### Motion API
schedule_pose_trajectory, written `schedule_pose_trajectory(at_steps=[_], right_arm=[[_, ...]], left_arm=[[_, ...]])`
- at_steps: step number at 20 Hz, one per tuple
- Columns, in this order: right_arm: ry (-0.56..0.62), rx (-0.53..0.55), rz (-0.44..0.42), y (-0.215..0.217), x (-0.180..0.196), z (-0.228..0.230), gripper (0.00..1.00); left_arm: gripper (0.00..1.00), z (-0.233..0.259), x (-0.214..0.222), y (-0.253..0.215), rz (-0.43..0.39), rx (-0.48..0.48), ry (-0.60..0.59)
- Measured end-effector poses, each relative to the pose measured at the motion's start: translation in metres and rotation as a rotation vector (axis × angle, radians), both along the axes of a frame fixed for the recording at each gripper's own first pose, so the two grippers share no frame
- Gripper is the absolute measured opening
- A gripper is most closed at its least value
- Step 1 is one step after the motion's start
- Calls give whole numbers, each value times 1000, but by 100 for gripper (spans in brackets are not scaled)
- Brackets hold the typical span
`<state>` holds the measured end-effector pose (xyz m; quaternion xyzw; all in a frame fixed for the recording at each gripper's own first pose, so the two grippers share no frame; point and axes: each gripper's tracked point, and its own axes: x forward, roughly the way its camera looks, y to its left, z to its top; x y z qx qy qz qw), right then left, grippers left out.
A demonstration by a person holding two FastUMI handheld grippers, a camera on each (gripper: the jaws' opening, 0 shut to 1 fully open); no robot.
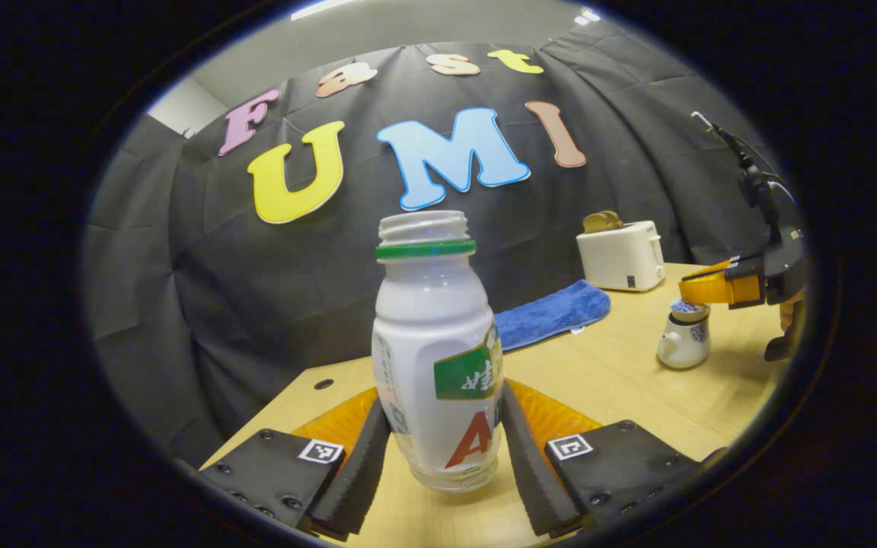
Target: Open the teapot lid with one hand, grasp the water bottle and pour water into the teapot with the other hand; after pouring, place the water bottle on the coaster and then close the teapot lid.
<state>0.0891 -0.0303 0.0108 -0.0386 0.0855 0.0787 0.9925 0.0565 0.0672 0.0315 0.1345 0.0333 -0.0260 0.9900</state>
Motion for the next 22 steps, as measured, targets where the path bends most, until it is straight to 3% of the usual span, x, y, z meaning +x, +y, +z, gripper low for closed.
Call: schedule_pose_trajectory(at_steps=[1, 2, 3, 4, 6, 7, 12, 13, 16, 19, 20, 21, 22], right_arm=[[-3, -1, -1, 0, 1, 1, 7], [0, -2, 1, 1, 2, -1, 7], [-1, -5, 2, 1, 2, -1, 7], [-5, -11, 3, 2, 1, -1, 7], [-2, -9, 14, 5, 0, -2, 7], [0, -10, 18, 7, 0, -3, 7], [23, -9, 9, 4, 2, -13, 7], [30, -2, 7, 3, 2, -16, 7], [25, 4, 4, 5, 1, -15, 7], [17, -5, -4, 3, 1, -14, 12], [13, -8, -7, 4, 0, -13, 16], [1, -15, -16, 2, 0, -11, 25], [-13, -22, -23, 1, -2, -7, 26]], left_arm=[[89, -1, -1, 0, -1, -5, 2], [82, -1, 0, -2, -3, -9, 1], [82, -2, 1, -2, -5, -12, 3], [89, -3, 1, -3, -8, -13, 8], [89, -3, 1, -6, -11, -18, 8], [82, -2, 0, -6, -13, -20, 7], [82, -1, 0, -10, -18, -18, 2], [89, 1, -1, -10, -18, -17, 1], [89, 1, -1, -11, -20, -16, -2], [89, 2, -2, -12, -20, -21, -4], [89, 3, -2, -12, -21, -24, -4], [89, 3, -1, -13, -22, -27, -3], [89, 2, 0, -12, -22, -31, -1]])
